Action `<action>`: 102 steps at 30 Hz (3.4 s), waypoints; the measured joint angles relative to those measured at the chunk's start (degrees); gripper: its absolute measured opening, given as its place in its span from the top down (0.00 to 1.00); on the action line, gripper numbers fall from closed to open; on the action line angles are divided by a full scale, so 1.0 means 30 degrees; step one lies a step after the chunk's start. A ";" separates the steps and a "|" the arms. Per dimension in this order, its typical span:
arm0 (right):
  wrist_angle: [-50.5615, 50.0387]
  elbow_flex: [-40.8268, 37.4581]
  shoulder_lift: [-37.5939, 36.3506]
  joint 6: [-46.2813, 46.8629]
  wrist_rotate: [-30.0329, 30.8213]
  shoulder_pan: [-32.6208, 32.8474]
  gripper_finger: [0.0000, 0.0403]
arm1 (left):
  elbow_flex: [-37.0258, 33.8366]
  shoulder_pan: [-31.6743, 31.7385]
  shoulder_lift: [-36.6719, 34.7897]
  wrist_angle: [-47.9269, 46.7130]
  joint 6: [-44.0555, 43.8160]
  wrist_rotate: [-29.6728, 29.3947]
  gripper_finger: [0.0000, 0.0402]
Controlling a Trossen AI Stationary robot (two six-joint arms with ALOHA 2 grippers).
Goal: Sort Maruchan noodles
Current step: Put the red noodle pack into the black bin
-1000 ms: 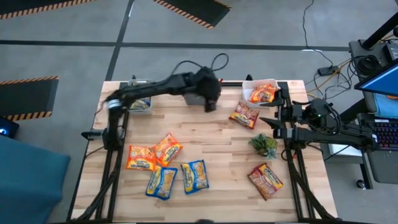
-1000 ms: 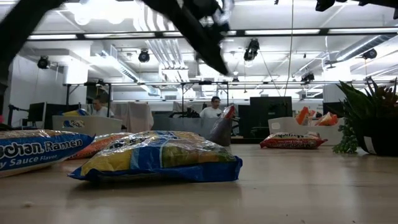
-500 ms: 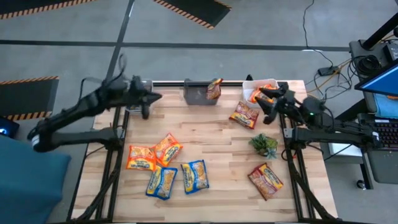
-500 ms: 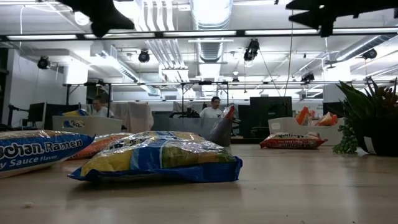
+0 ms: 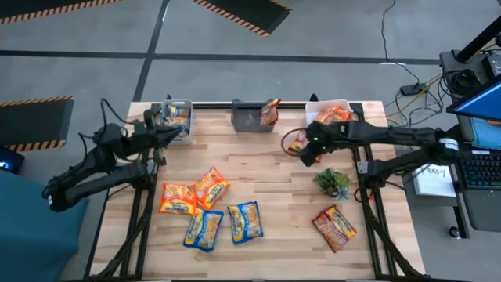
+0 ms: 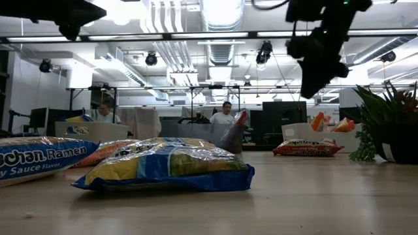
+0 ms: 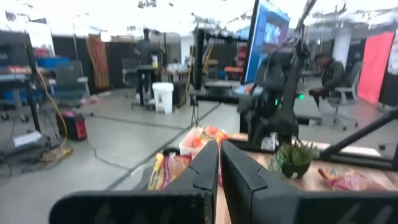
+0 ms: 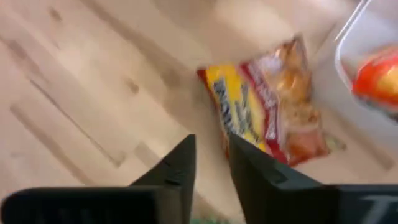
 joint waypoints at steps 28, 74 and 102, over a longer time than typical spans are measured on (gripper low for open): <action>0.0024 0.4066 1.1359 -0.3523 0.1998 -0.0615 0.98 | -0.0116 0.0000 -0.1231 0.0655 0.0144 -0.0138 1.00; 1.0639 0.2054 1.2056 -1.0951 -0.0493 0.2127 0.70 | -0.0298 0.0000 -0.1056 0.1292 0.1111 -0.0204 1.00; 3.3139 0.2449 1.3814 -0.8268 0.0406 -0.3374 0.94 | -0.0284 0.0000 -0.1405 0.1010 0.0829 -0.0151 1.00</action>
